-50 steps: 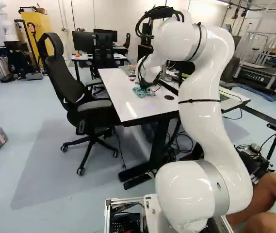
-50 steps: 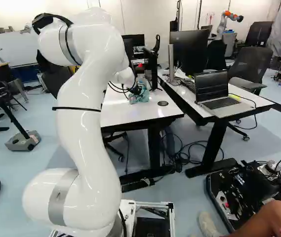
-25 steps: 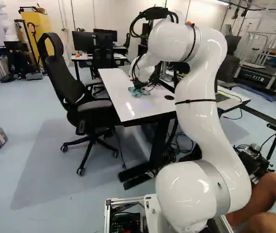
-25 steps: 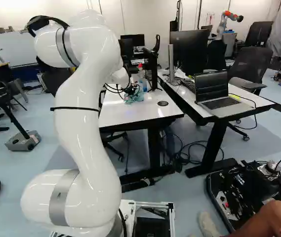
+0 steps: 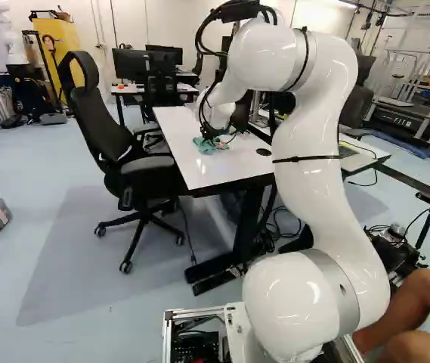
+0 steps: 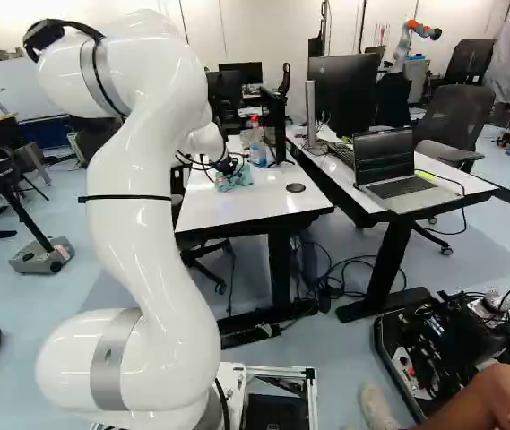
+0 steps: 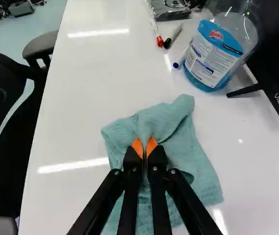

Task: Clean the table with the green towel

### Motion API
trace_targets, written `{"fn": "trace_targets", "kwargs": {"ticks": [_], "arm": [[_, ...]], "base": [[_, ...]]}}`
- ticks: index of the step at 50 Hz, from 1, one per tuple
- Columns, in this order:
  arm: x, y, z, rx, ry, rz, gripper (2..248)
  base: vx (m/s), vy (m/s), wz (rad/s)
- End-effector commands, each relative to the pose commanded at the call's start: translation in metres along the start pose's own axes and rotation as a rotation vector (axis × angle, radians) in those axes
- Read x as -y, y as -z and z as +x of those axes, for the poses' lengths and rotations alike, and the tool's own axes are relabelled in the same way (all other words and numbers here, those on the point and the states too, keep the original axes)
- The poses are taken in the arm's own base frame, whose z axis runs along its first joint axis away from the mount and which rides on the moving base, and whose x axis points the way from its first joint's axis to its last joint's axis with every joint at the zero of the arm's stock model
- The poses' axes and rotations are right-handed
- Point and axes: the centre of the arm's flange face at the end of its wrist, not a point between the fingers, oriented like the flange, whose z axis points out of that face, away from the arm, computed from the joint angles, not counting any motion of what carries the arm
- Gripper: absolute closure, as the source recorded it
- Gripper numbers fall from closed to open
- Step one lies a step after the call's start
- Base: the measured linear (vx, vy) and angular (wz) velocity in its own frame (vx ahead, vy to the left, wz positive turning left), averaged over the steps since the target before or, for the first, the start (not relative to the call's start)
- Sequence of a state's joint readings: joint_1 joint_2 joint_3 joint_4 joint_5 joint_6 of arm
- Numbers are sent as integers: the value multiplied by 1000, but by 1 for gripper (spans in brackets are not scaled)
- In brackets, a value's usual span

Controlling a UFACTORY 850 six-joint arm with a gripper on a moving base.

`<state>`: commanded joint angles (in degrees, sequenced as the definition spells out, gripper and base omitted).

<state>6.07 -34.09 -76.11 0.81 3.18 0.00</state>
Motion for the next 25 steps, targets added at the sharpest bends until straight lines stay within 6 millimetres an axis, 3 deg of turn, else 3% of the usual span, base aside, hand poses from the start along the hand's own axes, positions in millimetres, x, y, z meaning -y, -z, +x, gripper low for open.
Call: {"fn": "trace_targets", "kwargs": {"ticks": [25], "arm": [[-2, 36, -29, 36, -2, -2, 222]], "base": [[0, 0, 0]]}}
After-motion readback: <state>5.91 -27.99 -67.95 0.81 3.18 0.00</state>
